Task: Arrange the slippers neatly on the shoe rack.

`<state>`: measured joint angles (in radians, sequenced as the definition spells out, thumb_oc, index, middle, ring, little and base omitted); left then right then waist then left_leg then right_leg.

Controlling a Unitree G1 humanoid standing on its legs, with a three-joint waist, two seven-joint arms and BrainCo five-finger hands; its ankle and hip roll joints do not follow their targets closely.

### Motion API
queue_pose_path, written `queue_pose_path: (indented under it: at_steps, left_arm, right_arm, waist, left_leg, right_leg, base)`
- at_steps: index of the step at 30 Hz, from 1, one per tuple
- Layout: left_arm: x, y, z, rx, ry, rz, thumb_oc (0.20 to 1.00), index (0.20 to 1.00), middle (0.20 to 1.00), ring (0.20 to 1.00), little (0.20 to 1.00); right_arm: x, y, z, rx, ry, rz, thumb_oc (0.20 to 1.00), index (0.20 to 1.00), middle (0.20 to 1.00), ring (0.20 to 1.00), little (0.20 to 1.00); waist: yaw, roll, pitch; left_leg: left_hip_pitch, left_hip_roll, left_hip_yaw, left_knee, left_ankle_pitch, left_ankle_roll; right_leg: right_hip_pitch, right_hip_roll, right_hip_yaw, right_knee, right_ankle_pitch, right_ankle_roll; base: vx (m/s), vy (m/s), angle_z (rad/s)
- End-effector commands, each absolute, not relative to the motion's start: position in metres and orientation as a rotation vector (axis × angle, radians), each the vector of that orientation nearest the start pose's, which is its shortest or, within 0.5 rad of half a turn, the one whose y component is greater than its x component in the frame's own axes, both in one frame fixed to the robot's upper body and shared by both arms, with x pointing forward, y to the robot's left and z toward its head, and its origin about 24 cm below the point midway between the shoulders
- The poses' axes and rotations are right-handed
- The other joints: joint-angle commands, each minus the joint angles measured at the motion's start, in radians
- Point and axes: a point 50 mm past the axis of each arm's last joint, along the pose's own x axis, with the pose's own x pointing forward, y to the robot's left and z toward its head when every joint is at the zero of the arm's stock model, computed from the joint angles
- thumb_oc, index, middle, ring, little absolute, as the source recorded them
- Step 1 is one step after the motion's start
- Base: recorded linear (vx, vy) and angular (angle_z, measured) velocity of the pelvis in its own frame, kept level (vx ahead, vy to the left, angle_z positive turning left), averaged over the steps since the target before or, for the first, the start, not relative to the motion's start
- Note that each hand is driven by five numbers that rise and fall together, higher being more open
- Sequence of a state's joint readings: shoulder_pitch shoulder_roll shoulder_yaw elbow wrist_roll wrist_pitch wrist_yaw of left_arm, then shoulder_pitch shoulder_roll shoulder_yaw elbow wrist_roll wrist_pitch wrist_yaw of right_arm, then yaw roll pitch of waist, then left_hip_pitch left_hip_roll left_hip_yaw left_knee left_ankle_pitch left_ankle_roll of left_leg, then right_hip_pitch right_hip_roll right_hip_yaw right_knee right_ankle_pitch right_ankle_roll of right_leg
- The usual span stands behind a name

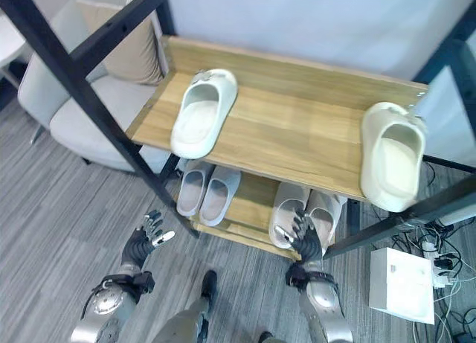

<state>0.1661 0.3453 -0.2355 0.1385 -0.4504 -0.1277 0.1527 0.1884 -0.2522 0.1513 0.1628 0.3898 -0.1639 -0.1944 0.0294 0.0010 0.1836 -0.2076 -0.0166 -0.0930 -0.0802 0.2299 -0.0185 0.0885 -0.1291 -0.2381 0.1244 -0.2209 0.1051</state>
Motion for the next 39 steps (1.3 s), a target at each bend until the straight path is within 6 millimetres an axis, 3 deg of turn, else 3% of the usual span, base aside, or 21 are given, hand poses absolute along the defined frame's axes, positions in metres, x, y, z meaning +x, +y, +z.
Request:
queue_pose_path:
  at_steps: [1,5,9,12,13,15,17,18,19,21,24,31,34,39]
  left_arm:
    - [0.217,0.189,-0.006,-0.006,0.186,-0.037,1.0,1.0,1.0,1.0,1.0]
    - [0.205,0.196,-0.012,0.146,0.24,-0.161,1.0,1.0,1.0,1.0,1.0]
    - [0.204,0.189,-0.01,0.304,0.248,-0.354,1.0,1.0,1.0,1.0,1.0]
    - [0.218,0.169,0.009,0.535,0.147,-0.61,1.0,1.0,1.0,1.0,1.0]
    - [0.225,0.156,0.025,0.576,0.067,-0.7,1.0,1.0,1.0,1.0,1.0]
    - [0.23,0.147,0.034,0.578,0.018,-0.744,1.0,1.0,1.0,1.0,1.0]
    - [0.238,0.123,0.059,0.484,-0.095,-0.832,1.0,1.0,1.0,1.0,1.0]
    - [0.24,0.111,0.077,0.324,-0.145,-0.868,1.0,1.0,1.0,1.0,1.0]
    - [0.24,0.111,0.077,0.323,-0.144,-0.868,1.0,1.0,1.0,1.0,1.0]
    - [0.241,0.103,0.093,0.123,-0.179,-0.873,1.0,1.0,1.0,1.0,1.0]
    - [0.251,0.107,0.13,-0.02,-0.349,-0.763,1.0,1.0,1.0,1.0,1.0]
    - [0.268,0.152,0.17,0.054,-0.617,-0.274,1.0,1.0,1.0,1.0,1.0]
    - [0.274,0.167,0.175,0.154,-0.662,-0.102,1.0,1.0,1.0,1.0,1.0]
    - [0.285,0.191,0.194,0.53,-0.755,0.14,1.0,1.0,1.0,1.0,1.0]
  right_arm:
    - [0.221,-0.198,0.005,0.056,0.093,-0.136,1.0,1.0,1.0,1.0,1.0]
    - [0.199,-0.21,-0.009,0.033,0.169,-0.13,1.0,1.0,1.0,1.0,1.0]
    - [0.189,-0.216,-0.021,0.029,0.236,-0.122,1.0,1.0,1.0,1.0,1.0]
    - [0.19,-0.217,-0.024,0.014,0.262,-0.08,1.0,1.0,1.0,1.0,1.0]
    - [0.192,-0.217,-0.021,-0.005,0.255,-0.066,1.0,1.0,1.0,1.0,1.0]
    - [0.193,-0.218,-0.019,-0.012,0.246,-0.059,1.0,1.0,1.0,1.0,1.0]
    - [0.193,-0.217,-0.019,0.003,0.247,-0.052,1.0,1.0,1.0,1.0,1.0]
    - [0.192,-0.216,-0.019,0.012,0.251,-0.053,1.0,1.0,1.0,1.0,1.0]
    - [0.192,-0.216,-0.019,0.012,0.251,-0.053,1.0,1.0,1.0,1.0,1.0]
    - [0.19,-0.214,-0.023,0.026,0.269,-0.054,1.0,1.0,1.0,1.0,1.0]
    - [0.183,-0.208,-0.03,0.071,0.29,-0.067,1.0,1.0,1.0,1.0,1.0]
    - [0.175,-0.205,-0.036,0.131,0.29,-0.119,1.0,1.0,1.0,1.0,1.0]
    - [0.173,-0.207,-0.037,0.136,0.288,-0.149,1.0,1.0,1.0,1.0,1.0]
    - [0.173,-0.21,-0.036,0.126,0.275,-0.159,1.0,1.0,1.0,1.0,1.0]
  waist:
    - [0.003,-0.004,0.011]
    - [-0.023,0.004,-0.016]
    - [-0.054,0.013,-0.035]
    - [-0.088,0.024,-0.054]
    - [-0.102,0.026,-0.058]
    - [-0.11,0.029,-0.064]
    - [-0.137,0.04,-0.076]
    - [-0.148,0.045,-0.081]
    - [-0.148,0.045,-0.081]
    - [-0.156,0.047,-0.086]
    - [-0.158,0.043,-0.091]
    - [-0.138,0.028,-0.091]
    - [-0.137,0.027,-0.088]
    - [-0.143,0.033,-0.087]
  left_leg:
    - [0.099,0.039,0.006,0.008,-0.18,-0.033]
    - [0.123,0.046,0.034,-0.007,-0.185,-0.034]
    - [0.152,0.049,0.061,-0.007,-0.201,-0.03]
    - [0.175,0.055,0.086,-0.007,-0.216,-0.031]
    - [0.185,0.056,0.094,-0.007,-0.224,-0.032]
    - [0.184,0.056,0.099,-0.007,-0.222,-0.032]
    - [0.195,0.056,0.112,-0.007,-0.228,-0.031]
    - [0.201,0.055,0.119,-0.007,-0.232,-0.031]
    - [0.202,0.056,0.119,-0.007,-0.232,-0.032]
    - [0.207,0.056,0.126,-0.007,-0.235,-0.032]
    - [0.218,0.058,0.13,-0.007,-0.238,-0.032]
    - [0.223,0.06,0.12,-0.007,-0.236,-0.038]
    - [0.225,0.061,0.118,-0.007,-0.234,-0.04]
    - [0.228,0.064,0.12,-0.007,-0.237,-0.044]
  right_leg:
    - [-0.088,-0.016,-0.009,-0.088,0.147,0.019]
    - [-0.077,-0.011,0.011,-0.111,0.16,0.024]
    - [-0.07,-0.007,0.043,-0.122,0.168,0.029]
    - [-0.068,-0.006,0.071,-0.125,0.169,0.032]
    - [-0.063,-0.006,0.079,-0.125,0.165,0.035]
    - [-0.066,-0.006,0.084,-0.127,0.17,0.035]
    - [-0.066,-0.006,0.098,-0.129,0.174,0.037]
    - [-0.064,-0.005,0.104,-0.132,0.174,0.037]
    - [-0.063,-0.005,0.105,-0.132,0.175,0.037]
    - [-0.061,-0.004,0.112,-0.133,0.174,0.035]
    - [-0.052,-0.002,0.119,-0.133,0.17,0.031]
    - [-0.033,0.003,0.108,-0.144,0.166,0.023]
    - [-0.027,0.002,0.104,-0.148,0.165,0.023]
    - [-0.025,0.001,0.102,-0.154,0.169,0.027]
  base:
    - [0.03,0.002,-0.14]
    - [0.03,0.002,-0.17]
    - [0.04,0.002,-0.26]
    - [0.06,-0.01,-0.4]
    - [0.02,-0.007,-0.31]
    - [0.02,0.002,-0.18]
    - [0.04,0.001,-0.15]
    - [0.02,-0.007,-0.17]
    - [0.02,-0.011,-0.2]
    - [0.02,-0.016,-0.18]
    - [0.03,-0.043,-0.12]
    - [0.02,-0.044,0.03]
    - [0.03,-0.032,0.07]
    - [0.03,-0.009,0.0]
